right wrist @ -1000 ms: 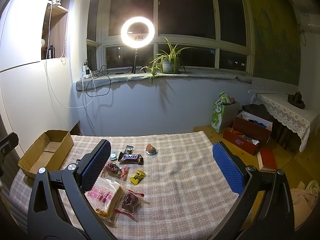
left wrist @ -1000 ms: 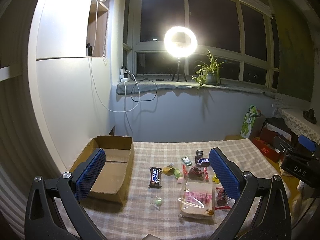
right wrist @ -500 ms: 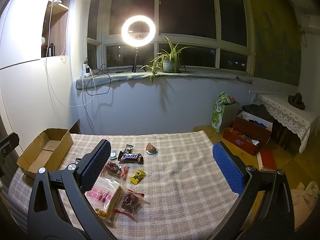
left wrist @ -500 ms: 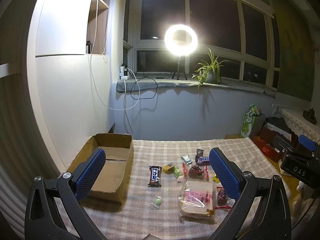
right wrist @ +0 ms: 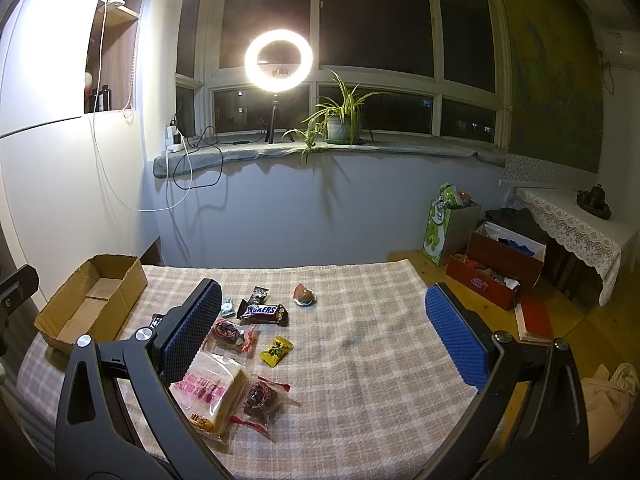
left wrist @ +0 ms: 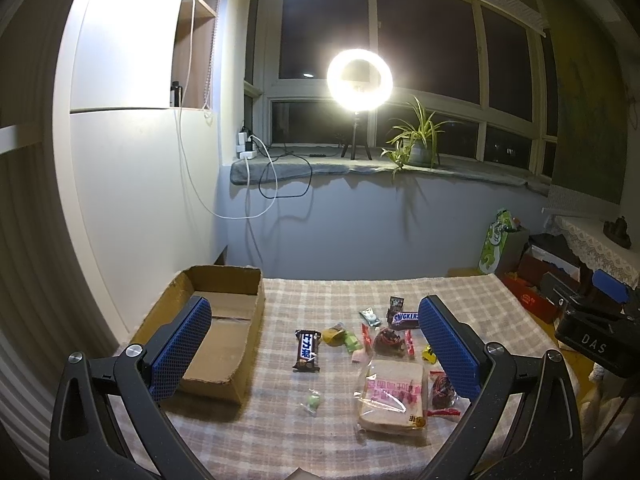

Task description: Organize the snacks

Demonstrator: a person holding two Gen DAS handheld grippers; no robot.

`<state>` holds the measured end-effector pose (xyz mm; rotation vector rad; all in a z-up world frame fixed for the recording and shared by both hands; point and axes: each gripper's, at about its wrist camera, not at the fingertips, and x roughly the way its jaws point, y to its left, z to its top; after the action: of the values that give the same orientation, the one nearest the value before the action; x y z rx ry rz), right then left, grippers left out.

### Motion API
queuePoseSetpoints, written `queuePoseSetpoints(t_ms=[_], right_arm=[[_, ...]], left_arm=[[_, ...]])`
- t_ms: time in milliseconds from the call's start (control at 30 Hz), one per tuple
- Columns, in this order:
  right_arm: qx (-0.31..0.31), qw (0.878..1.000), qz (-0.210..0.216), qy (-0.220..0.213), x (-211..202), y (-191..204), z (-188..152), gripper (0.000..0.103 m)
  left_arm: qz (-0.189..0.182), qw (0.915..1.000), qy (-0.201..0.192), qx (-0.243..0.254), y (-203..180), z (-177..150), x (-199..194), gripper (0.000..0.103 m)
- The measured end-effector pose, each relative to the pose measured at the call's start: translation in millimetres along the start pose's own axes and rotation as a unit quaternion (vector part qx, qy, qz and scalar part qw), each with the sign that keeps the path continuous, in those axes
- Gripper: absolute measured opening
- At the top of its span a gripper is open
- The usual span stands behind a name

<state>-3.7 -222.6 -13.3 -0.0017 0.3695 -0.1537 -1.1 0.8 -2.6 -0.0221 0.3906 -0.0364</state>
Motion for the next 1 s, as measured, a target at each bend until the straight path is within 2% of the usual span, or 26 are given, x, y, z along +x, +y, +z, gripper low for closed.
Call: queuePoseSetpoints(t_ms=[533,700,900,1000], right_arm=[[-0.004,1.000,0.001,0.009,6.6,-2.0,-6.5,0.103],[-0.002,1.000,0.004,0.017,12.1,-5.6,-13.3,0.103],[-0.007,0.998,0.036,0.051,25.5,-10.5,-22.4,0.103],[-0.004,0.994,0.079,0.077,34.7,-14.1,-30.1,0.103]], left_arm=[[-0.011,0.9999,0.011,-0.003,-1.2,-4.3,1.0,0.103],[-0.043,0.9987,0.017,-0.020,9.4,-9.6,5.3,0.103],[-0.063,0.9956,0.057,-0.040,22.2,-24.5,21.2,0.103],[-0.078,0.9930,0.075,-0.047,25.0,-30.8,25.8,0.100]])
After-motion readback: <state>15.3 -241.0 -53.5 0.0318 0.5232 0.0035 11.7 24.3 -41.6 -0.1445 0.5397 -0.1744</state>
